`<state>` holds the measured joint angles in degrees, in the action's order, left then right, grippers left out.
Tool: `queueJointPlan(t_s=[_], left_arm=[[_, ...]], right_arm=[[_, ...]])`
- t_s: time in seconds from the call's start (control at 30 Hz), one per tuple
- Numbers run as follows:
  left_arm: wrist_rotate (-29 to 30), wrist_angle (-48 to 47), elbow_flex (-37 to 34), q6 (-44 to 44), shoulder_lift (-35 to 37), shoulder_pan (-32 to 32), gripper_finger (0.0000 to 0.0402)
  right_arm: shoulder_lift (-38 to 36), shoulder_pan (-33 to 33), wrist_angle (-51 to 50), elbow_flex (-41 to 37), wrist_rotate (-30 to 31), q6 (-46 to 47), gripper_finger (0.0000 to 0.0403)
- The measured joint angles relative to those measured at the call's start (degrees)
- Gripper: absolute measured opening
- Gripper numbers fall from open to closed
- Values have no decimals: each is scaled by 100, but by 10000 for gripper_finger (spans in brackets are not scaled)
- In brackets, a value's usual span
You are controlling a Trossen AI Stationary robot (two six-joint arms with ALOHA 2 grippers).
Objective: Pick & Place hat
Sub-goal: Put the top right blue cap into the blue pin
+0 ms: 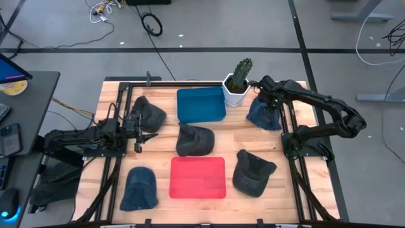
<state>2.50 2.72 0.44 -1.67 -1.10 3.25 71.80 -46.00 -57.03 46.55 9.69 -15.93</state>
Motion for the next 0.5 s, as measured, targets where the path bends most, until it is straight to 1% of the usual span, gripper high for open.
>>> queueJointPlan(t_s=[0.2,0.37,0.5], left_arm=[[-2,0,-1,0,0,0,165],[-1,0,1,0,0,0,165],[0,0,1,0,0,2,165]], right_arm=[[140,-7,818,-314,202,-130,193],[363,-11,946,-322,426,-67,193],[634,-13,955,-322,429,-39,193]])
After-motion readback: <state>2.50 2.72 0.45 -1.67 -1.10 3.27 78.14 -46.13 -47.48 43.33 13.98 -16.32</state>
